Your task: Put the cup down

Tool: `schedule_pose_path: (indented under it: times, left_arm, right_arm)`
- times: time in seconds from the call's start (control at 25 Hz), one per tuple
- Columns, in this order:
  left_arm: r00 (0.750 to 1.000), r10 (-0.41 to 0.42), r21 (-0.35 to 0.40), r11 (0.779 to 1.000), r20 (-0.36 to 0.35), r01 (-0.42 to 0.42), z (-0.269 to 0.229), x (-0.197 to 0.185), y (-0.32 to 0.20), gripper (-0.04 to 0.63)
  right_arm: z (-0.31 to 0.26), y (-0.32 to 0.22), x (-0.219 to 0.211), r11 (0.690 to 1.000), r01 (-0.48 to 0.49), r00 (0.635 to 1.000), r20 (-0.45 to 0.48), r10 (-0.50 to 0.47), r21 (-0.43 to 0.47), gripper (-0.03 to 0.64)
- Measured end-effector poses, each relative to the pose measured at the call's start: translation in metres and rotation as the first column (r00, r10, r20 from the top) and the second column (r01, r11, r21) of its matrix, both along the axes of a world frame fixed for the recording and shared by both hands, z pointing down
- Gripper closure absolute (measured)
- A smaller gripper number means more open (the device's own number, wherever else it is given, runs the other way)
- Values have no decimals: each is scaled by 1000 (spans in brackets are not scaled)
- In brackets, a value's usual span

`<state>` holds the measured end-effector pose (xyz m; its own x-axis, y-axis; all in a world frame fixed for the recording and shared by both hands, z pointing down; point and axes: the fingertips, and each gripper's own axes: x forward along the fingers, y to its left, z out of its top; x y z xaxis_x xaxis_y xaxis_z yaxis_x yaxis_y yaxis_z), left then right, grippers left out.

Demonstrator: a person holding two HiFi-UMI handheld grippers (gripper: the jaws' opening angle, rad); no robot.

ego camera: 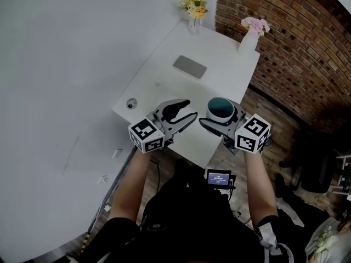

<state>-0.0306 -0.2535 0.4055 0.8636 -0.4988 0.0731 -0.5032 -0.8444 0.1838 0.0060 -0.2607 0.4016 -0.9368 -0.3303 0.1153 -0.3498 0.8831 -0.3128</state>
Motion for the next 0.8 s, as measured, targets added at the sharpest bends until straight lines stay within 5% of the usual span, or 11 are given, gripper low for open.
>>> schedule_pose_path:
  times: [0.8]
  left_arm:
    - [998, -48, -37, 998, -31, 47, 40, -26, -61, 416]
  right_arm:
    - [43, -116, -31, 996, -89, 996, -26, 90, 17, 219]
